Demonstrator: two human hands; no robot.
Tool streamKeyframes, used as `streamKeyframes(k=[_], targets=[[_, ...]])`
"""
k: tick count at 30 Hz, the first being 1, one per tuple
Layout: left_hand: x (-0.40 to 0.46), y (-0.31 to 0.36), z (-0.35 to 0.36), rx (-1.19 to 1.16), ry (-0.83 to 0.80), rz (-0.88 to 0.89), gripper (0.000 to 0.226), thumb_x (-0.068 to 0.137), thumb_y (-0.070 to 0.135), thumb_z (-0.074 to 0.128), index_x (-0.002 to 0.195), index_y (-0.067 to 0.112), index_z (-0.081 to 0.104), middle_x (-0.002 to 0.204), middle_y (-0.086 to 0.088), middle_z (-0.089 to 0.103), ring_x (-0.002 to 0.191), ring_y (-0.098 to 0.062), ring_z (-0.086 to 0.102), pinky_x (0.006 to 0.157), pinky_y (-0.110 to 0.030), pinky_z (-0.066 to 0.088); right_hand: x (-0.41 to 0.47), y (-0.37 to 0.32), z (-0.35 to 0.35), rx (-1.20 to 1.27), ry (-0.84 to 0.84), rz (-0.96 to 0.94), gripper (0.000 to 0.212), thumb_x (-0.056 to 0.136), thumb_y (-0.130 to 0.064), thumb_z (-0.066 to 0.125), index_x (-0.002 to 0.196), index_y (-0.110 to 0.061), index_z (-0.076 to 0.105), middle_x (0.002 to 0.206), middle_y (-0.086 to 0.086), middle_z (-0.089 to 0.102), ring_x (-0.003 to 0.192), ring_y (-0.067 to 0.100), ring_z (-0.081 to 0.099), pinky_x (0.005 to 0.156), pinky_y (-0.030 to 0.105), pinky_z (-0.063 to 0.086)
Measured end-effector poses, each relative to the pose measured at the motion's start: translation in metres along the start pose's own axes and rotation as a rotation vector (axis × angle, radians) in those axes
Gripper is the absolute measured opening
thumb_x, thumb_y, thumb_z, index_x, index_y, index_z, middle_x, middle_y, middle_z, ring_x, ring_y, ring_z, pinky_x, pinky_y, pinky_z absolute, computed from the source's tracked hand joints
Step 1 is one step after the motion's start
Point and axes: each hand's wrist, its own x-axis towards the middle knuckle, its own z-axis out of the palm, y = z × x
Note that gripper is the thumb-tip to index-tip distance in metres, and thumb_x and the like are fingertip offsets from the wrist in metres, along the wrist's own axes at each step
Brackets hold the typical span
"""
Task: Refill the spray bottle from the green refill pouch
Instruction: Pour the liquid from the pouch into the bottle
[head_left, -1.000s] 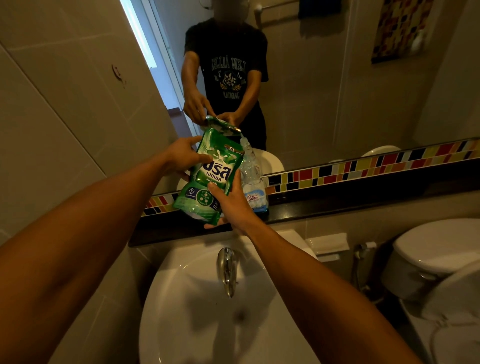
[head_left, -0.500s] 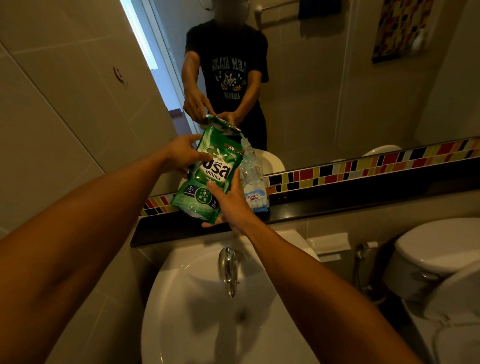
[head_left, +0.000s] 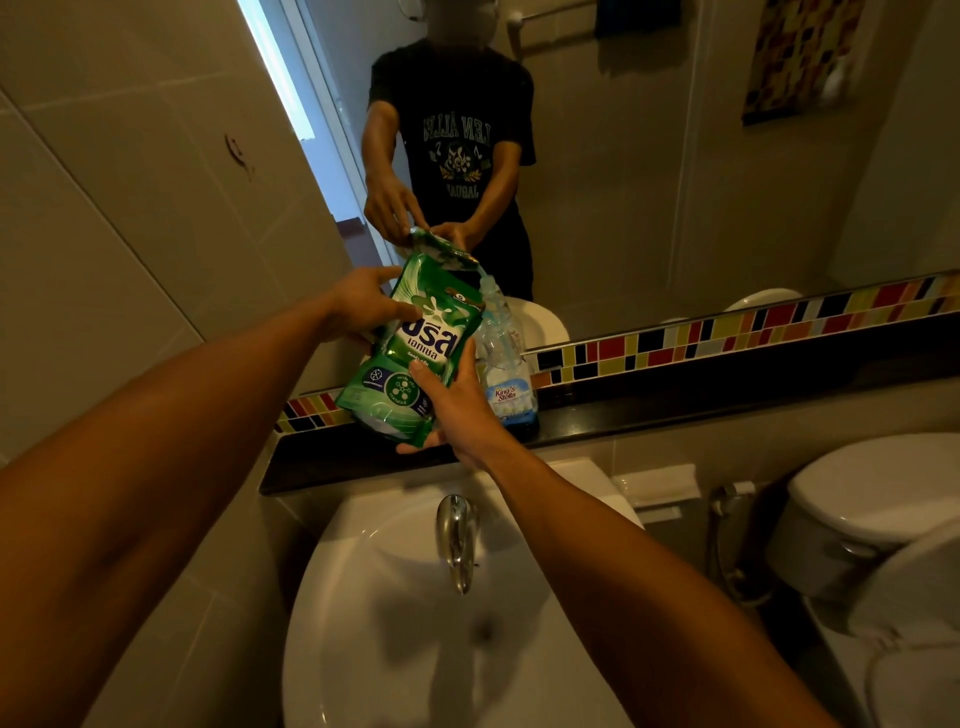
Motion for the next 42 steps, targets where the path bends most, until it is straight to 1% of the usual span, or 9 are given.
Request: streamKeyframes(k=[2,7,10,13,18,22,26,37,42], targets=[[0.001,0.001,0.0,0.002,-0.003,0.003,0.079,0.094,0.023,0.07,0.158,0.03,0.025,0.105,-0.011,0.07,0.076,-0.021,0.071,0.054,-0.034,0.058,0.001,0.0,0.0,0.008,-0.001,0.004,0.094,0.101,-0.031,0.067,0.155,-0.062,-0.003,0.153,0.002,0.051,0.121,0.039,0.065,0.071,0.071,0.06],[0.003,0.001,0.0,0.014,0.007,-0.001,0.082,0.093,0.026,0.071,0.159,0.029,0.023,0.111,-0.013,0.07,0.079,-0.025,0.072,0.059,-0.038,0.06,0.004,0.001,0.002,0.014,0.007,0.0,0.094,0.1,-0.031,0.068,0.155,-0.062,-0.002,0.154,0.003,0.051,0.124,0.041,0.064,0.069,0.073,0.058],[0.004,0.001,-0.001,0.018,0.01,-0.004,0.082,0.092,0.025,0.072,0.159,0.029,0.023,0.11,-0.012,0.07,0.079,-0.024,0.072,0.058,-0.038,0.06,0.004,0.001,0.002,0.018,0.01,0.007,0.095,0.1,-0.031,0.068,0.155,-0.062,-0.003,0.156,0.003,0.049,0.126,0.042,0.062,0.07,0.073,0.058],[0.003,0.002,-0.001,0.023,0.011,-0.003,0.082,0.093,0.025,0.071,0.159,0.028,0.023,0.109,-0.012,0.07,0.079,-0.024,0.072,0.059,-0.038,0.06,0.005,0.001,0.002,0.013,0.013,-0.005,0.091,0.1,-0.03,0.067,0.154,-0.063,0.003,0.155,0.004,0.05,0.126,0.042,0.062,0.069,0.073,0.058],[0.001,0.005,-0.002,0.026,0.021,0.003,0.081,0.093,0.021,0.071,0.158,0.026,0.024,0.093,-0.003,0.066,0.071,-0.02,0.071,0.05,-0.032,0.056,0.005,0.001,0.004,0.025,0.016,-0.019,0.085,0.101,-0.029,0.067,0.153,-0.063,0.01,0.152,0.004,0.053,0.123,0.04,0.064,0.069,0.075,0.057],[-0.001,0.007,-0.004,0.036,0.02,0.007,0.082,0.093,0.021,0.072,0.159,0.026,0.024,0.091,-0.002,0.067,0.07,-0.019,0.071,0.044,-0.029,0.056,0.004,0.002,0.004,0.027,0.022,-0.023,0.082,0.101,-0.029,0.067,0.155,-0.059,0.013,0.151,0.003,0.053,0.122,0.04,0.065,0.069,0.074,0.057],[-0.003,0.009,-0.005,0.037,0.012,0.023,0.08,0.093,0.02,0.07,0.159,0.024,0.024,0.092,-0.004,0.067,0.071,-0.019,0.07,0.041,-0.025,0.054,0.004,0.002,0.005,0.019,0.013,-0.034,0.079,0.101,-0.029,0.067,0.152,-0.061,0.016,0.152,0.003,0.052,0.125,0.041,0.062,0.069,0.074,0.057],[-0.003,0.013,-0.007,0.066,0.024,0.032,0.08,0.093,0.019,0.07,0.158,0.024,0.024,0.089,-0.003,0.066,0.069,-0.017,0.069,0.042,-0.024,0.054,0.005,0.0,0.008,0.047,0.008,-0.025,0.086,0.1,-0.03,0.068,0.153,-0.063,0.008,0.153,0.002,0.052,0.125,0.04,0.063,0.071,0.076,0.057],[-0.002,0.013,-0.007,0.073,0.029,0.038,0.08,0.093,0.021,0.071,0.159,0.024,0.024,0.091,-0.003,0.065,0.071,-0.018,0.069,0.047,-0.028,0.056,0.004,-0.002,0.007,0.045,0.009,-0.021,0.087,0.101,-0.029,0.067,0.154,-0.063,0.006,0.152,0.002,0.052,0.123,0.04,0.064,0.072,0.075,0.057]])
